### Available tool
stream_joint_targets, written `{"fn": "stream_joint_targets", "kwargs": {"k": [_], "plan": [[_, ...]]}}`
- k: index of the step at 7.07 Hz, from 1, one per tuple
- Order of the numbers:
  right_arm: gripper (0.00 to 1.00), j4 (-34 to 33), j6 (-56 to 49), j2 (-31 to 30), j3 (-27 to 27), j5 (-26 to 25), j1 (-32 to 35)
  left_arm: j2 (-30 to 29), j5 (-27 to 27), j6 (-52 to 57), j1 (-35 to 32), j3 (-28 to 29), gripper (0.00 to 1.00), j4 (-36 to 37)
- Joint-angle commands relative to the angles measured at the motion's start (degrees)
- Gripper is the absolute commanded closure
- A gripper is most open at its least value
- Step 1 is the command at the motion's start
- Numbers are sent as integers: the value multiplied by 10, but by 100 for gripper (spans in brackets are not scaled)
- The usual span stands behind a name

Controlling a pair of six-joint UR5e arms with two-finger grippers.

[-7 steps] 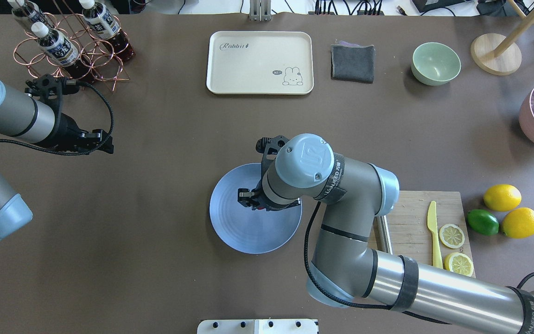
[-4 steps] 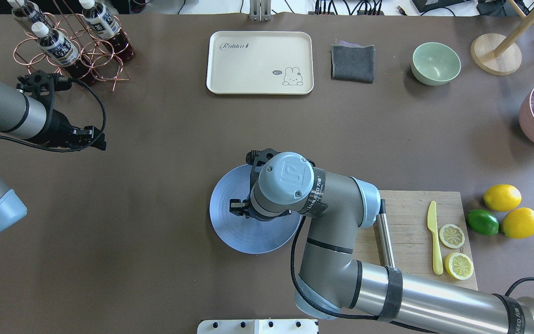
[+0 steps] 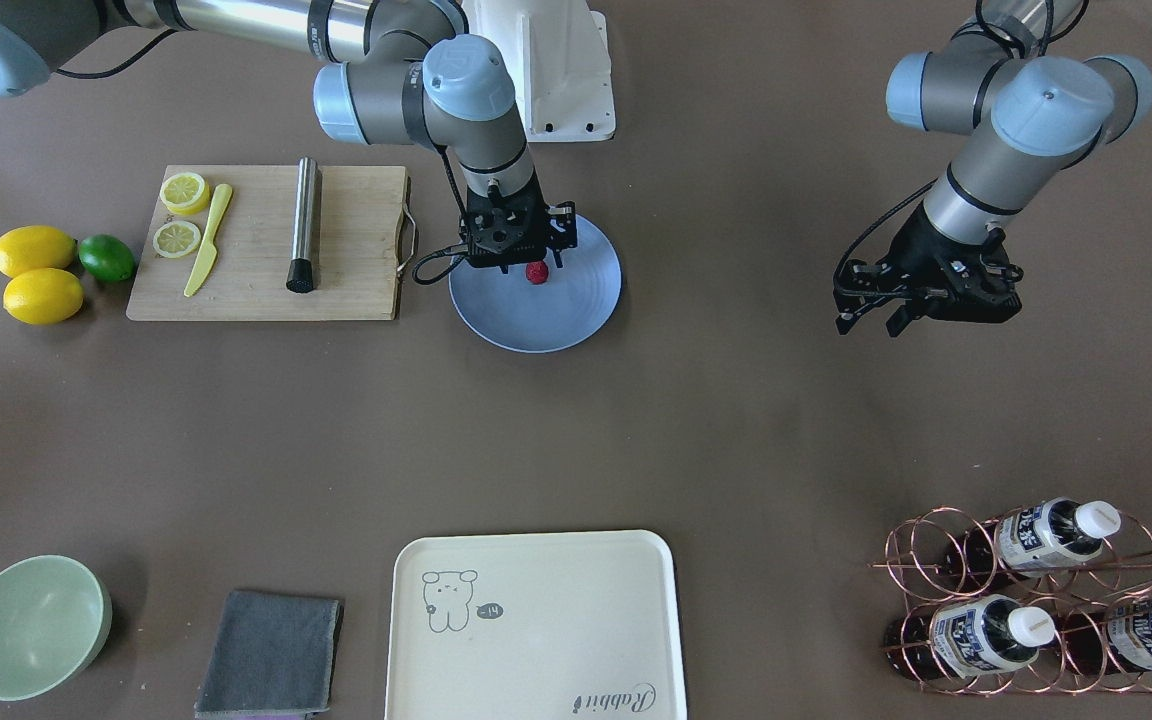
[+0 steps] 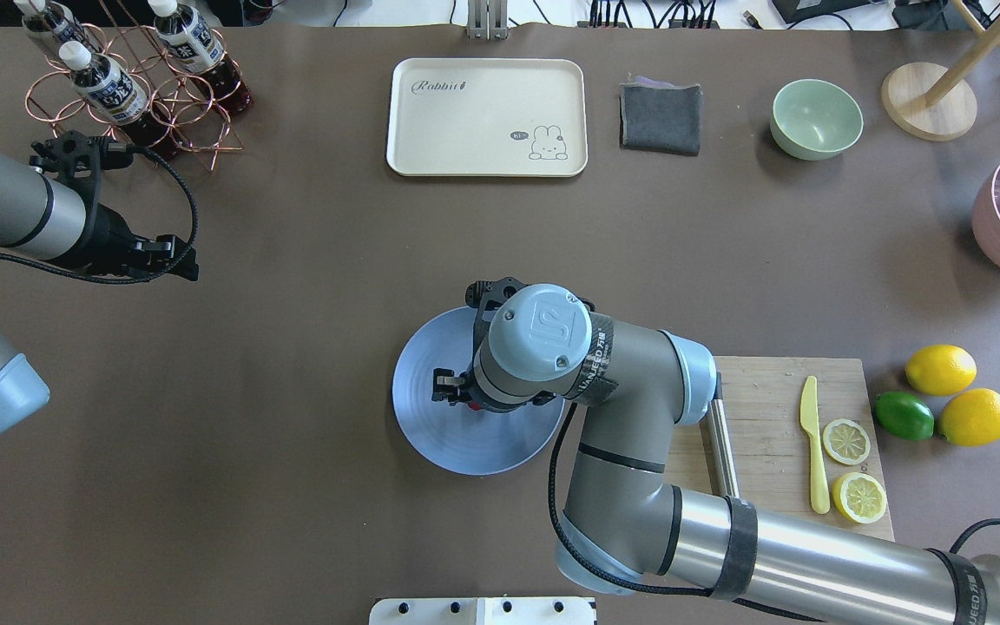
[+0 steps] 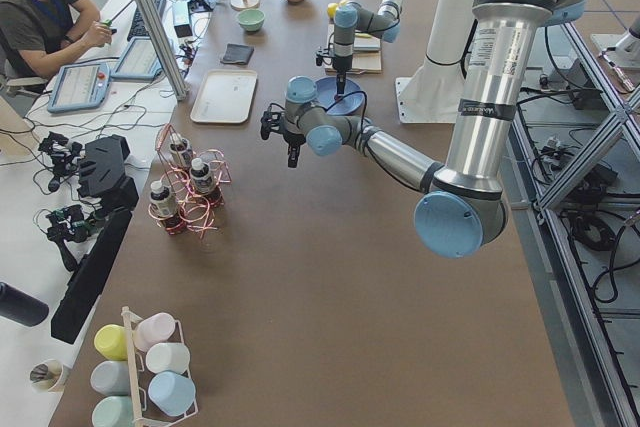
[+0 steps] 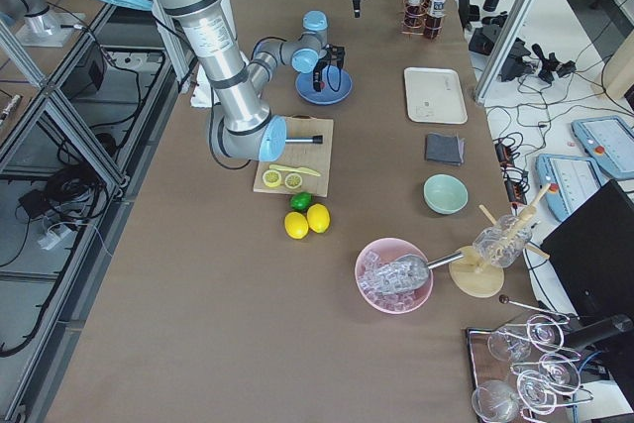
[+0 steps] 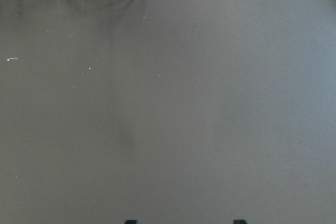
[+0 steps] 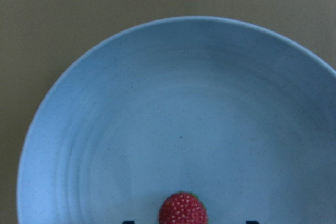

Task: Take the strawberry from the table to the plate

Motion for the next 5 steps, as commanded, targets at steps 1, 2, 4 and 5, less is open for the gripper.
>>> {"fn": "stream_joint_targets", "kwargs": {"k": [1,2,4,5], "plan": [[0,-35,-1,-7,28,68,65,0,-22,-1,-3,-10,32,1],[0,-97,-33,-37,90,101,119,0,-44,2,-37,-11,32,2],[0,-146,-210,-134,158,216,269,20,-114,46,-108,-17,31,3],[0,-147,-317,-198,164,241,329,48,-152,122,-157,-10,28,5]]}}
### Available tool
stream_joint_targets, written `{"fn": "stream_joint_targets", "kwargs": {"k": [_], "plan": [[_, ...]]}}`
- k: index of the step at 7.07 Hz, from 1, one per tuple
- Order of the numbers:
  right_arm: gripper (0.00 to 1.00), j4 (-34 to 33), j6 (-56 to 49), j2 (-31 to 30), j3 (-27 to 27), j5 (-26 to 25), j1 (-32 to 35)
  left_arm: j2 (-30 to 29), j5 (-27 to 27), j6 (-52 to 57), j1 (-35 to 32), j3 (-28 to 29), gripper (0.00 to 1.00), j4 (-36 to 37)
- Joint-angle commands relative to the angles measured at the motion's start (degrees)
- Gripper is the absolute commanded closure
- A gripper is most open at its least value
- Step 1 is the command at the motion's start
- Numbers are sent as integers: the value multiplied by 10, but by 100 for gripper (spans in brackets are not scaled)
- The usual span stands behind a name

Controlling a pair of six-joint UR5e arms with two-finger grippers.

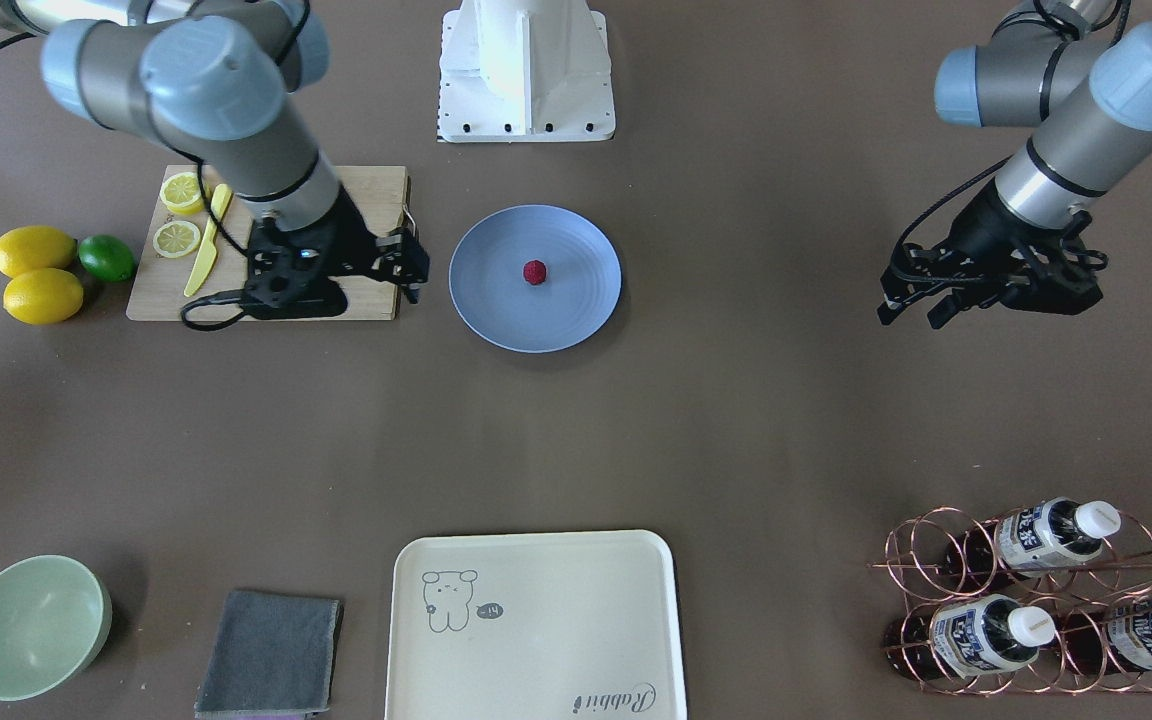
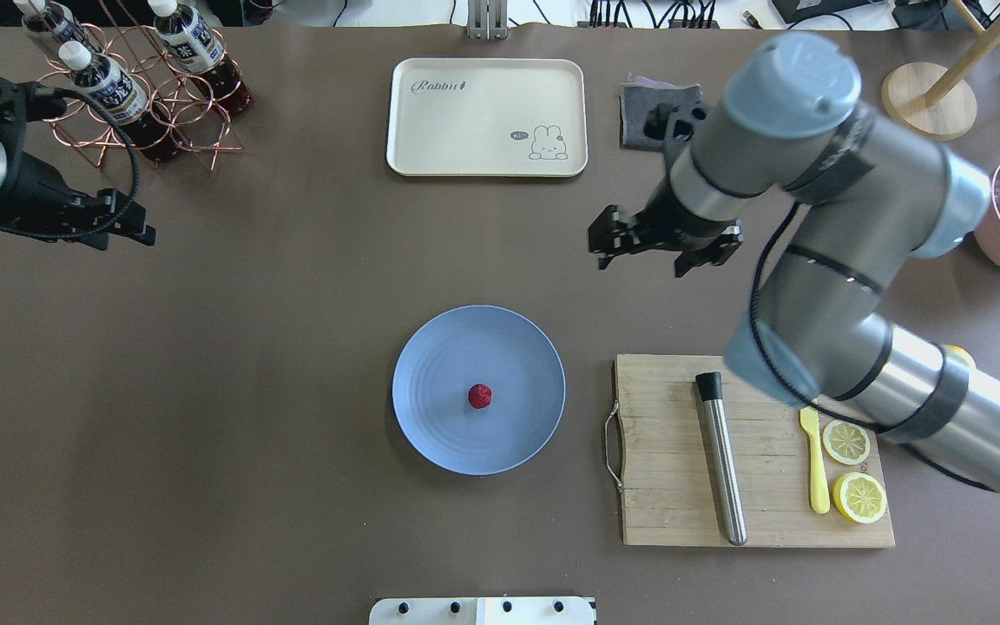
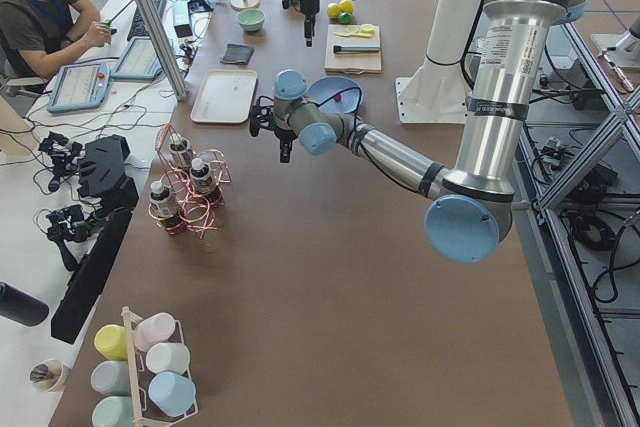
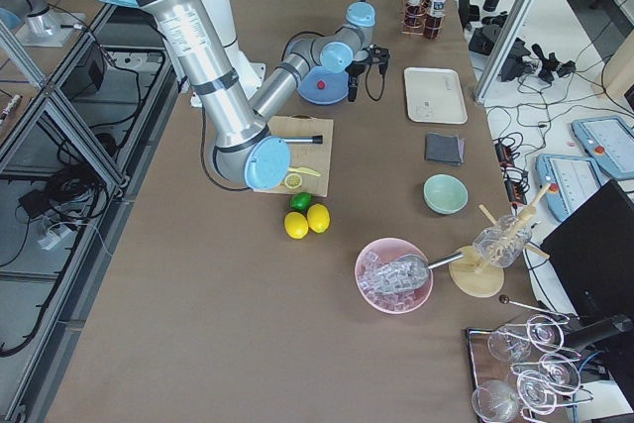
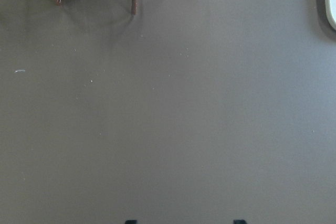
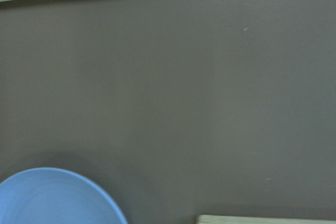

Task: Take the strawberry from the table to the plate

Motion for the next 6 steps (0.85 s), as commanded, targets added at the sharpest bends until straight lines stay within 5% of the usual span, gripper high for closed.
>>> {"fn": "stream_joint_targets", "kwargs": {"k": [1,2,3,5,6], "plan": [[0,-10,-252,-137,19,73,150,53,-70,163,-111,11,25,30],[0,-12,-405,-199,2,111,222,58,-87,263,-167,13,23,103],[0,-16,-561,-236,-47,122,300,59,-87,369,-214,21,3,179],[0,-21,-773,-234,-183,138,416,65,-83,503,-287,53,2,247],[0,-22,-783,-234,-199,136,448,94,-80,499,-290,52,2,245]]}}
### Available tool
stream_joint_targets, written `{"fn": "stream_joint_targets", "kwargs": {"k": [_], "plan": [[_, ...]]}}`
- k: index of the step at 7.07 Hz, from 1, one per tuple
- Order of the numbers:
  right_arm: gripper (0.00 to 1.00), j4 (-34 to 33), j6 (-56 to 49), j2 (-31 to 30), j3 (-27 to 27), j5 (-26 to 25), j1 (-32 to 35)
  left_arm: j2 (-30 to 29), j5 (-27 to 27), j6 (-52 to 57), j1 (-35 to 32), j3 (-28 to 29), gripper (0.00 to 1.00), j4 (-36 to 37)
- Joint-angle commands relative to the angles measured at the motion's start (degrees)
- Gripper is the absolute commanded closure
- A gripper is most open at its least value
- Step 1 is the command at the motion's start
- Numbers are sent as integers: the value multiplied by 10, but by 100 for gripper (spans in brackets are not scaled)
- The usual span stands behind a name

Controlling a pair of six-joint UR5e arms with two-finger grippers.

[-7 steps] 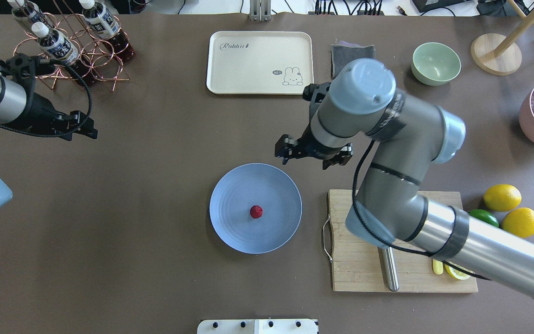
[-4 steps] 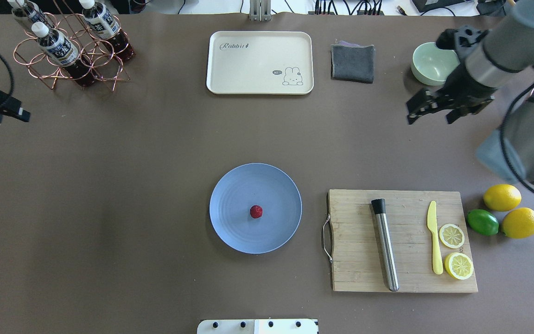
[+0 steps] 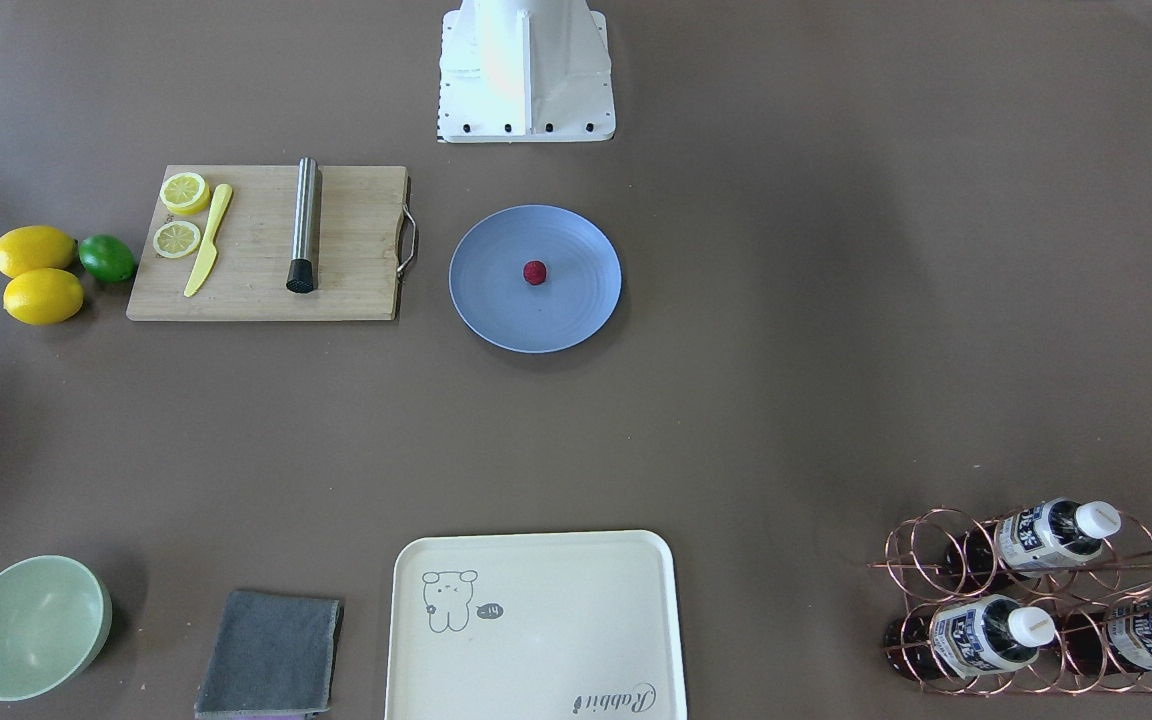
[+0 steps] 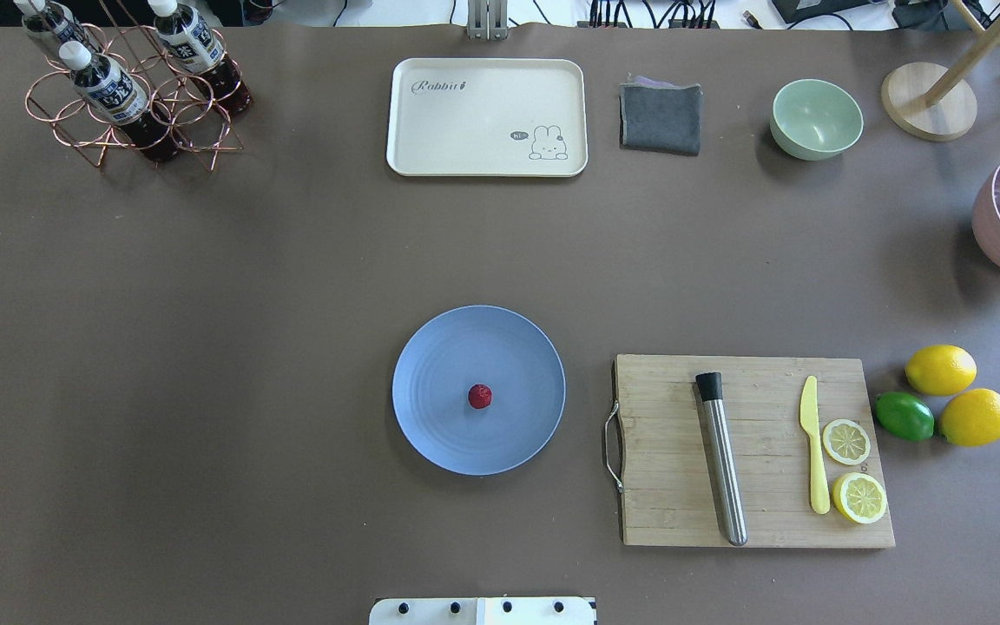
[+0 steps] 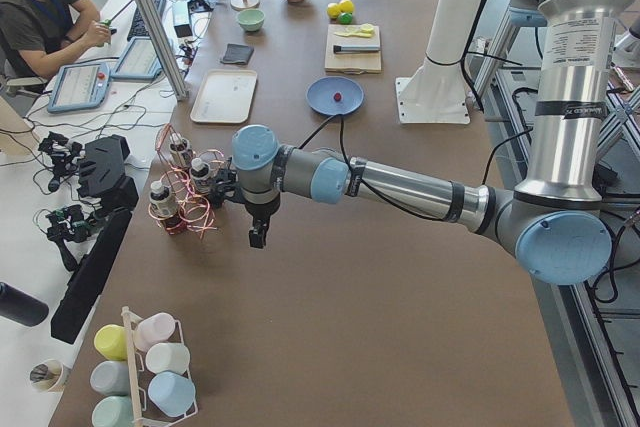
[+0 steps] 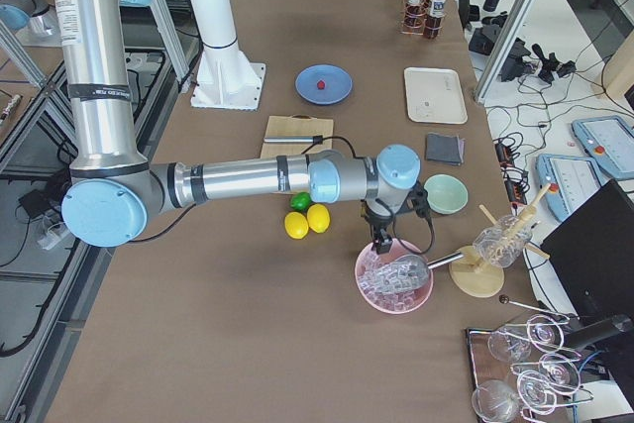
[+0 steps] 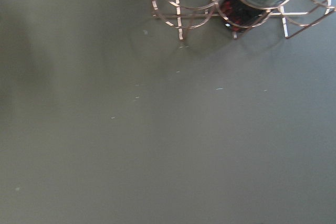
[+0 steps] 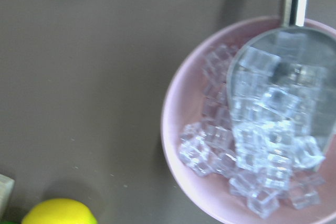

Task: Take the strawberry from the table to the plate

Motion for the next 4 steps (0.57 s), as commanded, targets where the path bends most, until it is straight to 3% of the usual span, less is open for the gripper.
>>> {"fn": "stream_joint_targets", "kwargs": {"k": [1,4], "plan": [[0,-29,-57,-1,-34,5,71,27,17,23,-18,4,2,7],[0,-38,-81,1,-30,3,80,36,23,23,-17,7,2,2]]}}
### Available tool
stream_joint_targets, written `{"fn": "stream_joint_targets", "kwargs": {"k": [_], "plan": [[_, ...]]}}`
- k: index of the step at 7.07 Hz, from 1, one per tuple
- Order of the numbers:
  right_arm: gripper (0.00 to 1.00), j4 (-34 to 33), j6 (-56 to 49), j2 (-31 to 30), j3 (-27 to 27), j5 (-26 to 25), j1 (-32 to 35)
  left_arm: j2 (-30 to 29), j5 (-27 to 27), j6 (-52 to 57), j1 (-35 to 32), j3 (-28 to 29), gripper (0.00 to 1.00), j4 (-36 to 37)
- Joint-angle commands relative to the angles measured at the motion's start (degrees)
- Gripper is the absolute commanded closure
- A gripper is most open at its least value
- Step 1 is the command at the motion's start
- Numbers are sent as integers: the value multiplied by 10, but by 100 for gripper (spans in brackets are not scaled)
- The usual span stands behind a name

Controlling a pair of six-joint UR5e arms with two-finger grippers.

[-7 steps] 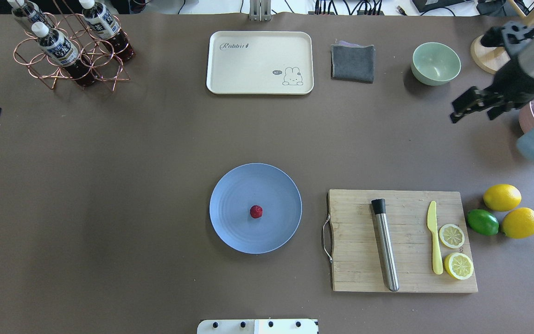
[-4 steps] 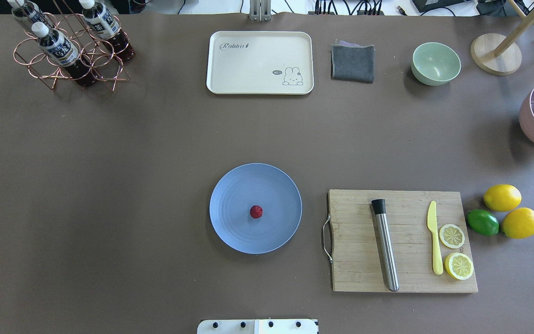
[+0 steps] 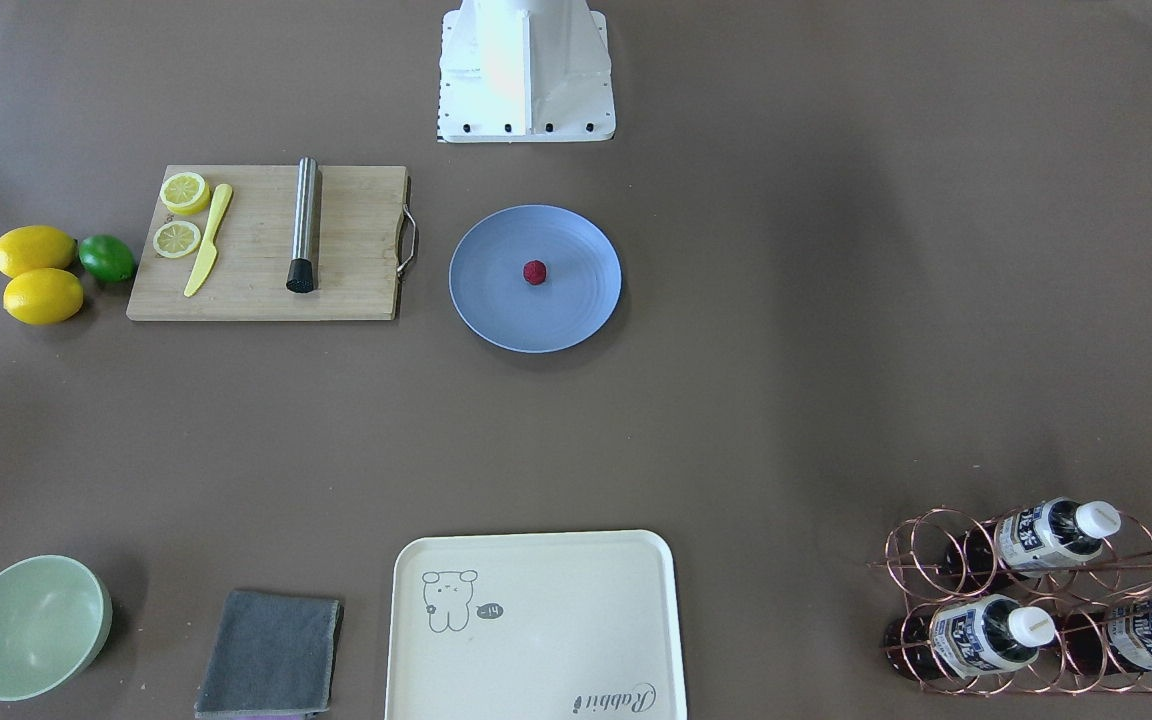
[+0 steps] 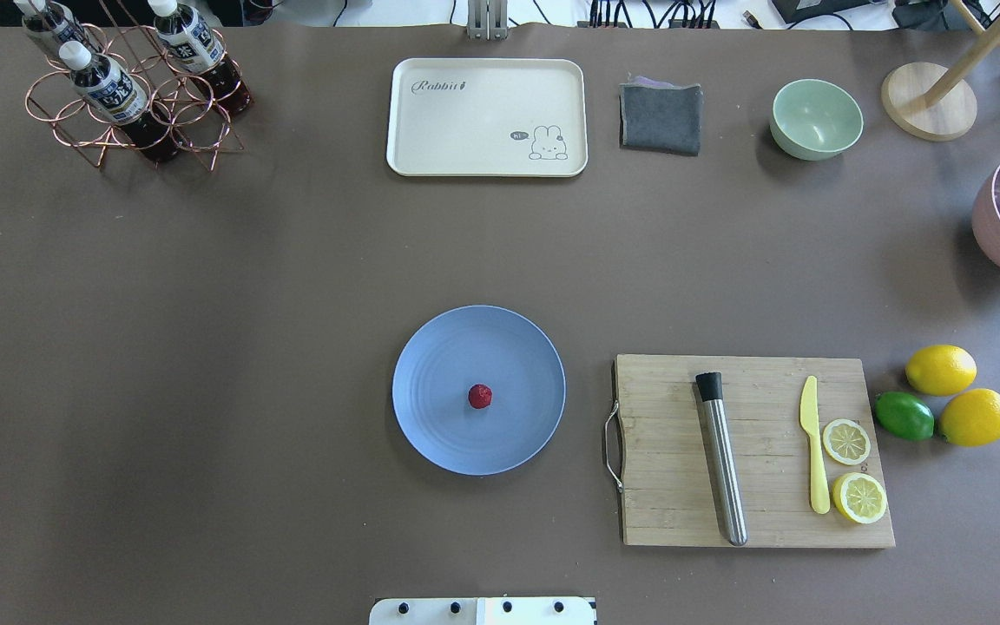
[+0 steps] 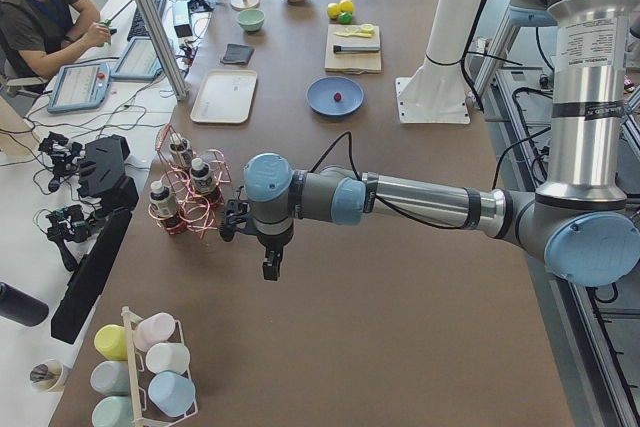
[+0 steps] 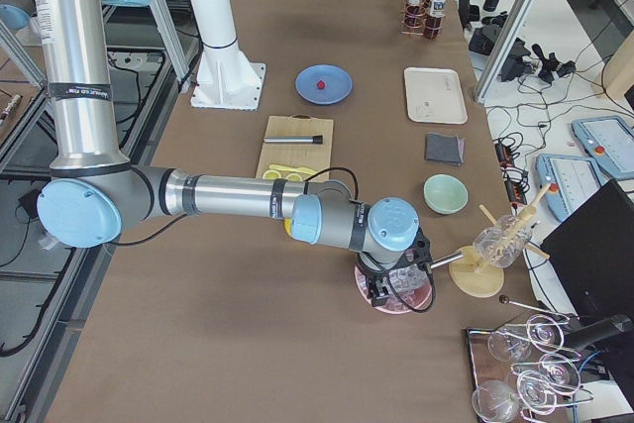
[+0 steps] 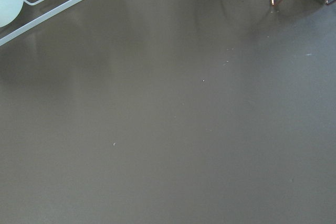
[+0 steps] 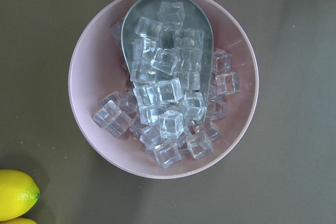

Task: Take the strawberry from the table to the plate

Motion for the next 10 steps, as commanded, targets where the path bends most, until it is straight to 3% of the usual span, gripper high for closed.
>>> {"fn": "stream_joint_targets", "kwargs": {"k": [1,3,10], "plan": [[0,-2,-5,-2,1,-8,3,3,1,0,0,1,2,-2],[0,-1,-4,-4,3,-39,2,3,0,1,0,8,2,-2],[0,-2,-3,1,3,-37,-4,11,11,1,0,11,2,-3]]}}
